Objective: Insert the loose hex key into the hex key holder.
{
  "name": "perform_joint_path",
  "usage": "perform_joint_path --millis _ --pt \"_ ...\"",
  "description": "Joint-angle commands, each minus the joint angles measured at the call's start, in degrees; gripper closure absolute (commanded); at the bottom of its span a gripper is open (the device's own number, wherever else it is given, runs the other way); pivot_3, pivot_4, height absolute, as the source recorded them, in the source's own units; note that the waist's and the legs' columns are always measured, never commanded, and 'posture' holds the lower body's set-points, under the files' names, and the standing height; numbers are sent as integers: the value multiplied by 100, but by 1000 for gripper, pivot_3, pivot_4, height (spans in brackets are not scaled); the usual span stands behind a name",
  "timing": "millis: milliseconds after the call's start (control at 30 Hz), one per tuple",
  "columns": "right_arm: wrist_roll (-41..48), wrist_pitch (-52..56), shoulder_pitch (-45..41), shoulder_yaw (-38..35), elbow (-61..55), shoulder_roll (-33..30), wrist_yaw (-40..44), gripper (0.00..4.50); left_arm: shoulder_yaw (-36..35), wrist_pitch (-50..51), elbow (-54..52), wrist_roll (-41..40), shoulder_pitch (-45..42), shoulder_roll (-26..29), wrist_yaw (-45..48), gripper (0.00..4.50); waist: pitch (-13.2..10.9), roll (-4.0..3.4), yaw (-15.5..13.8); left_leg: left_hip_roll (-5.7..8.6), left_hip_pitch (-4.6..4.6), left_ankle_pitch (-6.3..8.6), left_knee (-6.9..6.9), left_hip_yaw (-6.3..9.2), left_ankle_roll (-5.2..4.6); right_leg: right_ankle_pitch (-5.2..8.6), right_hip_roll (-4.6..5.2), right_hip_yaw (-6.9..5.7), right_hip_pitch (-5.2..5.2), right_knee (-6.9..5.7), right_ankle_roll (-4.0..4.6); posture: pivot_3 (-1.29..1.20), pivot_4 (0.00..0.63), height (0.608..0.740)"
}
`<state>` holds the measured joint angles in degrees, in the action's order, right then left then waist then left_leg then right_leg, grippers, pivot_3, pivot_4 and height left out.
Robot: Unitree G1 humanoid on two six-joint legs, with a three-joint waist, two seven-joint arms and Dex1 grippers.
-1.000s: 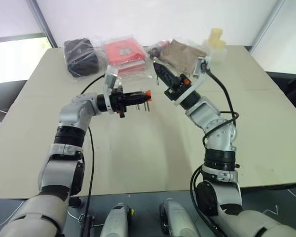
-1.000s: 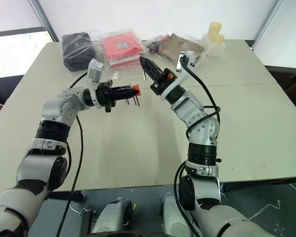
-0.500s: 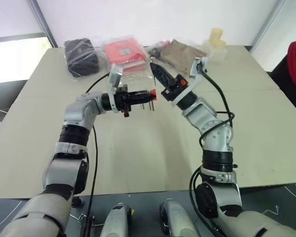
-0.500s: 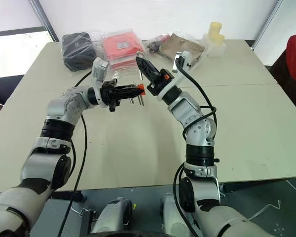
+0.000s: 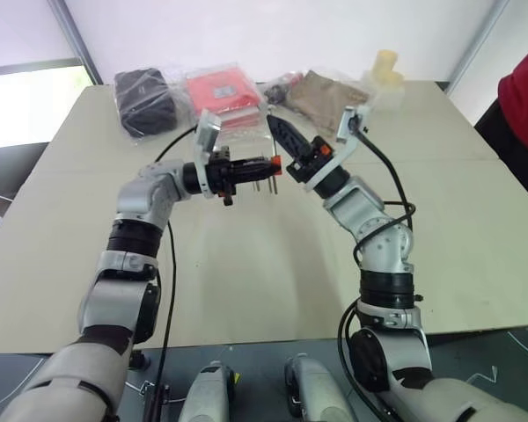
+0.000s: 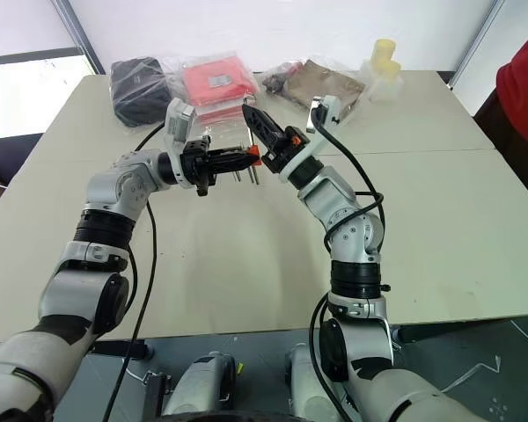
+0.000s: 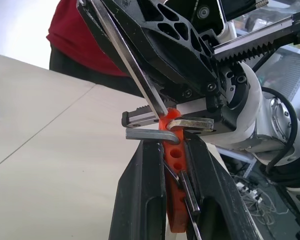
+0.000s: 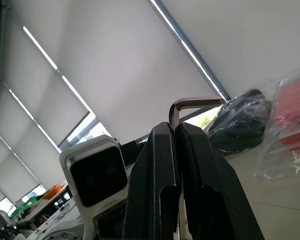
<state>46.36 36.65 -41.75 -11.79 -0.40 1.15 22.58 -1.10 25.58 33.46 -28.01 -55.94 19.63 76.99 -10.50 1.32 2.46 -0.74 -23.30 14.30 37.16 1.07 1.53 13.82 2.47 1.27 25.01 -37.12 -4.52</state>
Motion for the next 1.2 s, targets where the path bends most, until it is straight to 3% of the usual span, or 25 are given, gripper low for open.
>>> perform_joint_path --millis 33,1200 --pt "115 -99 -29 12 -241 -5 12 4476 -133 -145 25 11 -195 62 -11 4500 0 0 0 0 0 0 0 0 0 0 0 0 0 0 0 0 150 740" --pt "5 -268 84 78 -42 -72 76 4476 -159 20 -281 -17 -93 14 -11 4500 0 0 -1 0 0 0 1 0 0 0 0 0 0 -1 0 0 150 740"
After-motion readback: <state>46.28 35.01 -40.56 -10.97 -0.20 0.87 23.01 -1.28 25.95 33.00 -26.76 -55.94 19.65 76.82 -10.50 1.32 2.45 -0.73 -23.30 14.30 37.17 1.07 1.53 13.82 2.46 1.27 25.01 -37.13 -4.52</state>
